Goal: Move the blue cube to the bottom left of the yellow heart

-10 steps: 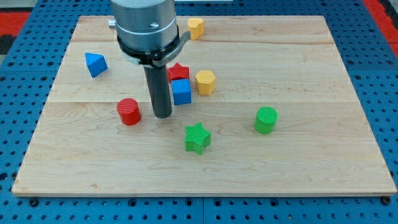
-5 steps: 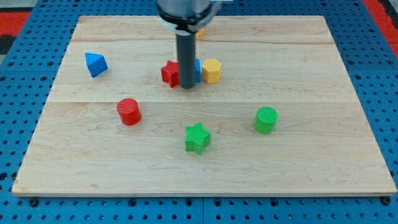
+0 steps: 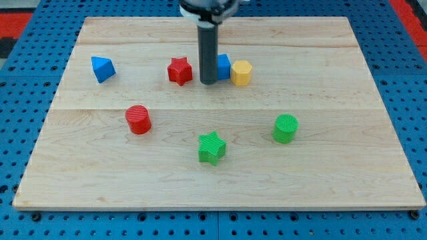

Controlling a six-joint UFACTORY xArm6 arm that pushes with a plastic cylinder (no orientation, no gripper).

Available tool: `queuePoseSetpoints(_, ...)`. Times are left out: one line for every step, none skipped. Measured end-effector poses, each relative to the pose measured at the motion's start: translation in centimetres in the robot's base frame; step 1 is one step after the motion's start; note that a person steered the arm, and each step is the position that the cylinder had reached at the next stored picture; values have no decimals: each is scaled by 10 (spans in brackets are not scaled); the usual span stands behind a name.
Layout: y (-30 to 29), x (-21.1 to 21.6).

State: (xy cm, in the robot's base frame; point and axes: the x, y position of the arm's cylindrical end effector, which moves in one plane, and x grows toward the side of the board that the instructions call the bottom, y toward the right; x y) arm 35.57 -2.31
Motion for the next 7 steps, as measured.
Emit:
queuePoseSetpoints(-7, -24)
queuePoseSetpoints(19, 14)
queuePoseSetpoints(22, 38)
queuePoseSetpoints(71, 23)
queuePoseSetpoints(21, -31)
queuePoseSetpoints(-8, -63)
queuePoseSetpoints(18, -40)
